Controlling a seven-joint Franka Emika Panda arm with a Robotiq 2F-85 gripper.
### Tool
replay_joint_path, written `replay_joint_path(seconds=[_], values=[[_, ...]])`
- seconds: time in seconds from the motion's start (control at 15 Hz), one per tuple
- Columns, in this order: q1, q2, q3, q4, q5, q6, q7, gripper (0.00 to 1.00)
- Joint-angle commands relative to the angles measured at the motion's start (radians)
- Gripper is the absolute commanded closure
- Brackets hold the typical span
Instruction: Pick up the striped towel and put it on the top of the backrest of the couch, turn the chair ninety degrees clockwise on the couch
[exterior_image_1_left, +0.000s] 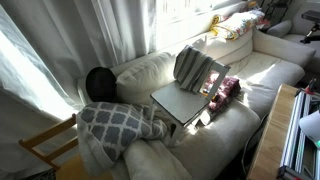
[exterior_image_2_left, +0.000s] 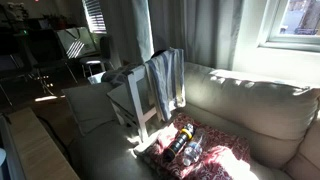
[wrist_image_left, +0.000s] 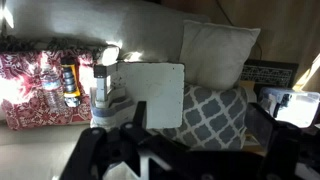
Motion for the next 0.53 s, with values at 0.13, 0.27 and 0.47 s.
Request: replay_joint_path(seconds=[0.13,0.27,0.47], values=[[-0.023,0.002,0.017,0.003,0.009,-0.004,-0.009,0.00],[-0.023,0.002,0.017,0.003,0.009,-0.004,-0.009,0.00],[-0.058,0.042,0.030,-0.006,-0.032,0.034,0.058,0.00]])
